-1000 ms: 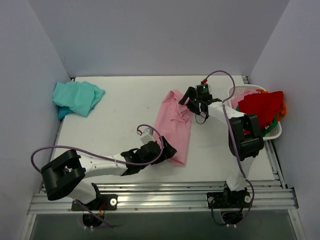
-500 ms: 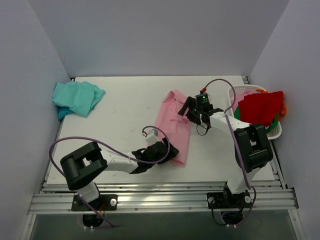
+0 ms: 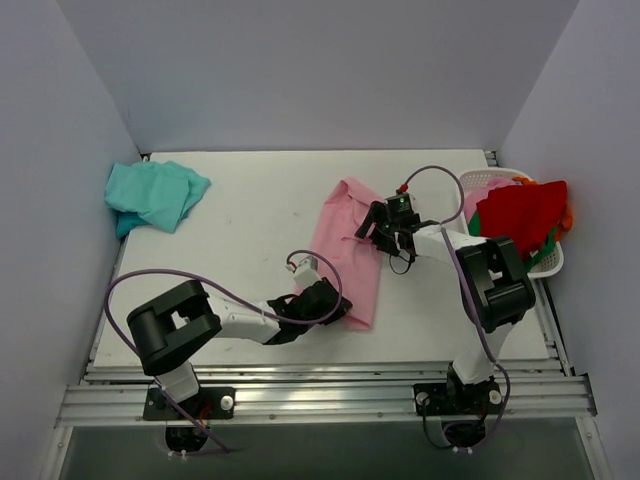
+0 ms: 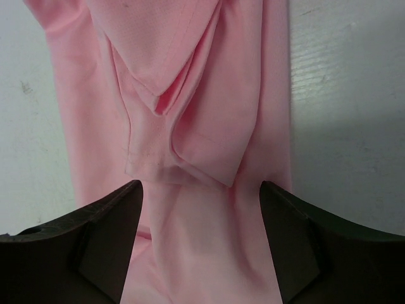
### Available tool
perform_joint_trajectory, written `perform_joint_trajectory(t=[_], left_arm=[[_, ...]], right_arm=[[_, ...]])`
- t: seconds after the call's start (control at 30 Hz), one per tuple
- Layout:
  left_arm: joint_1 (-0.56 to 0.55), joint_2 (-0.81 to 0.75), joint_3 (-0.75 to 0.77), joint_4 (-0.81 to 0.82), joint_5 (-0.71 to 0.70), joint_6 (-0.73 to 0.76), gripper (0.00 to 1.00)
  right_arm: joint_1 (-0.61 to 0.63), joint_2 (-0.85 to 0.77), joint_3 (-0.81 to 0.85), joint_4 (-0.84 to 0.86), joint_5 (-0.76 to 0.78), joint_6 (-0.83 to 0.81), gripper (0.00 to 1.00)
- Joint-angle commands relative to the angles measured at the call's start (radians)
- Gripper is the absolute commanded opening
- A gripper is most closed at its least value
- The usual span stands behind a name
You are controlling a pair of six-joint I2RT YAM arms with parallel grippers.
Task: Fold and stack the t-shirts
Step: Rotate the tshirt 270 degrees
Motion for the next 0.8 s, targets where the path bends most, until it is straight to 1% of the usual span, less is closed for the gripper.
perform_joint_trajectory(t=[0.0,0.1,0.3,0.4,0.43,0.5,0.6,0.63,0.7,0.73,0.77], left_arm=[[0.005,-0.007,0.025,0.029,-0.007,-0.005,0.26],[0.005,-0.004,0.025,0.030,-0.002,-0.004,0.25],[0.005,0.006,0.024,0.033,0.010,-0.001,0.24],[0.005,0.014,0.016,0.047,0.016,-0.001,0.22],[0.005,0.014,0.016,0.049,0.016,-0.004,0.22],[0.005,0.017,0.015,0.053,0.017,-0.002,0.21],[0.005,0.017,0.015,0.052,0.016,-0.002,0.21],[0.005,0.017,0.015,0.052,0.014,-0.002,0.21],[0.005,0.019,0.013,0.052,0.016,-0.001,0.20],[0.005,0.022,0.012,0.052,0.014,-0.002,0.21],[0.005,0.023,0.012,0.053,0.016,-0.002,0.20]], right_arm=[[-0.009,0.028,0.053,0.023,0.024,0.008,0.70],[-0.012,0.052,0.065,0.035,0.023,0.014,0.68],[-0.009,0.081,0.079,0.052,0.012,0.025,0.61],[-0.009,0.083,0.088,0.052,0.009,0.027,0.52],[-0.009,0.083,0.091,0.049,0.008,0.027,0.48],[-0.008,0.083,0.096,0.047,0.008,0.027,0.46],[-0.006,0.084,0.099,0.046,0.008,0.024,0.37],[-0.006,0.088,0.100,0.046,0.004,0.024,0.28],[-0.005,0.091,0.106,0.044,0.003,0.024,0.20],[-0.005,0.095,0.109,0.041,0.001,0.024,0.09],[-0.005,0.097,0.112,0.038,0.001,0.022,0.04]])
